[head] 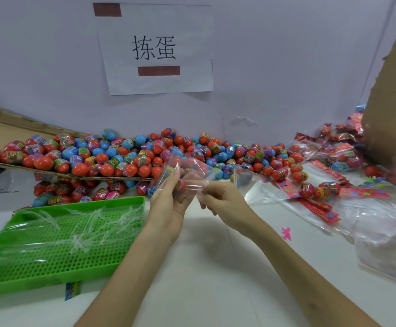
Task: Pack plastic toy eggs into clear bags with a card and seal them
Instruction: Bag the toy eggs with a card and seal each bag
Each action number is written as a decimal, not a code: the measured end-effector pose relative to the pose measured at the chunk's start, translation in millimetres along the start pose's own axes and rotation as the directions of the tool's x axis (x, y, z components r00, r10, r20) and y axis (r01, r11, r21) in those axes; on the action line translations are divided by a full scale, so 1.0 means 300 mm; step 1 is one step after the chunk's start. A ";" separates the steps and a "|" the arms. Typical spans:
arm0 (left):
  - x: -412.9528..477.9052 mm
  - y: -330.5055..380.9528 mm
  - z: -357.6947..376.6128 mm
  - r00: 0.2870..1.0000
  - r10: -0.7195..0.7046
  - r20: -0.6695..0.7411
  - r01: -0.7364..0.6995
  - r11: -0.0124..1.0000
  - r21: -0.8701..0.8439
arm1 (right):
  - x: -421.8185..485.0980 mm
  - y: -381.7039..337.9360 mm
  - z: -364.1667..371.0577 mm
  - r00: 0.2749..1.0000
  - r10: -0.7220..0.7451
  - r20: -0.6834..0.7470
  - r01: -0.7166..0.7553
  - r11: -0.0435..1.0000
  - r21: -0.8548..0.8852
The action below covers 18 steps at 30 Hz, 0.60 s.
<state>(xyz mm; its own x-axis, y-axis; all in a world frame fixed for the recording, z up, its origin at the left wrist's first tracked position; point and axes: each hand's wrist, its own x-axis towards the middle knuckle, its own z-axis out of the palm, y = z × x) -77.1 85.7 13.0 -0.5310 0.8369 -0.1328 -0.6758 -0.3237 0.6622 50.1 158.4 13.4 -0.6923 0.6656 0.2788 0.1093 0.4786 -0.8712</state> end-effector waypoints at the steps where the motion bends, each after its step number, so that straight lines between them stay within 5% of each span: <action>1: 0.002 0.006 -0.002 1.000 -0.012 -0.014 0.012 1.000 -0.020 | 0.004 -0.001 -0.010 1.000 0.012 0.006 -0.012 1.000 0.008; 5: 0.005 0.014 0.000 0.997 -0.037 -0.071 0.033 0.998 -0.052 | 0.022 0.036 -0.059 0.966 0.044 -0.255 -0.048 0.999 -0.010; 9: 0.004 0.016 0.000 0.995 -0.045 -0.086 0.040 0.998 -0.057 | 0.033 0.108 -0.058 0.970 0.181 -0.163 -0.211 0.959 -0.188; 18: -0.004 0.015 0.004 0.995 -0.053 -0.082 0.048 0.997 -0.059 | 0.061 0.177 -0.147 0.816 0.173 -0.552 -0.438 0.808 -0.394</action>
<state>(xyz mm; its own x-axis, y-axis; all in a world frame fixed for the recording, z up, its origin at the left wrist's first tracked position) -78.8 83.7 17.0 -0.5341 0.8142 -0.2275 -0.7299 -0.3084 0.6100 74.6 221.2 -10.0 -0.1523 0.9418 0.2998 0.6722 0.3211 -0.6671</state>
